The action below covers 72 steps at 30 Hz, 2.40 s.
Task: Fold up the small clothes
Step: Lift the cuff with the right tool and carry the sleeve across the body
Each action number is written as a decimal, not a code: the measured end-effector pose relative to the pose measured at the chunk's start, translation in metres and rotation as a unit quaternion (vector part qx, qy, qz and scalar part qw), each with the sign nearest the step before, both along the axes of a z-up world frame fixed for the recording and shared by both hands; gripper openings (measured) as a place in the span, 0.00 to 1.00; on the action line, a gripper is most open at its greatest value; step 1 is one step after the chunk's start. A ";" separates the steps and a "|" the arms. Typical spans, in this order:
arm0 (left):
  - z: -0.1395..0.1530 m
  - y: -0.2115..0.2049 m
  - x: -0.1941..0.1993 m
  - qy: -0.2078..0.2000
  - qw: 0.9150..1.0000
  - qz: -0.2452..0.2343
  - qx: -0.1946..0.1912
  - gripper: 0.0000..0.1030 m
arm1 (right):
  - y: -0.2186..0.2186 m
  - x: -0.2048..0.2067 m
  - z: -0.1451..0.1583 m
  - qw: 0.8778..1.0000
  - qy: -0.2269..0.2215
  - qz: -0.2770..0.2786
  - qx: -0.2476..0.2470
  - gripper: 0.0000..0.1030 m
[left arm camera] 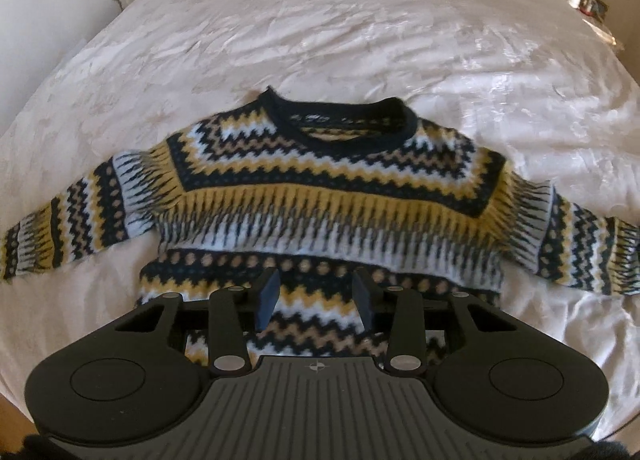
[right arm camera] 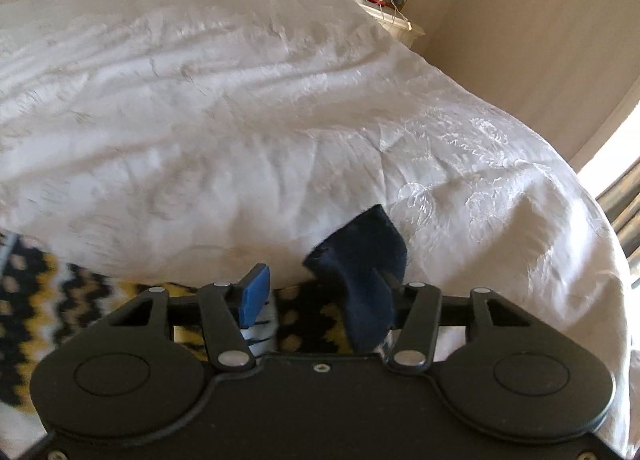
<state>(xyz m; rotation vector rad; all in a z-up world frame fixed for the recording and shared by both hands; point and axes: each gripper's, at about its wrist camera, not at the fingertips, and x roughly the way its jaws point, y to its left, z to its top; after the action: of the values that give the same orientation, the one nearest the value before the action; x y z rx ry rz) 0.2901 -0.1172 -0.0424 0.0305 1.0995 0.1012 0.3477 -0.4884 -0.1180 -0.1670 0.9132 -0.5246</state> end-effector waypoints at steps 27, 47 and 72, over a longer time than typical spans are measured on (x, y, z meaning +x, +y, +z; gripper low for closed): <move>0.006 0.085 -0.014 -0.034 0.998 -0.041 -0.011 0.38 | 0.155 -0.039 0.146 0.956 -0.181 0.114 0.200 0.09; -0.009 0.280 -0.041 -0.030 0.998 0.030 0.037 0.38 | 0.488 0.033 0.014 0.896 -0.034 0.293 0.333 0.10; -0.076 0.129 0.075 -0.032 0.992 -0.121 0.013 0.38 | 0.235 -0.005 0.025 0.950 -0.049 0.100 0.291 0.54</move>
<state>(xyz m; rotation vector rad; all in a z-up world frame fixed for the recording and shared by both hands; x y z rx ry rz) 0.3650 0.0120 -0.1182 0.1819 1.0230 -0.1001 0.3425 -0.2533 -0.0933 0.2975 0.9067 -0.0595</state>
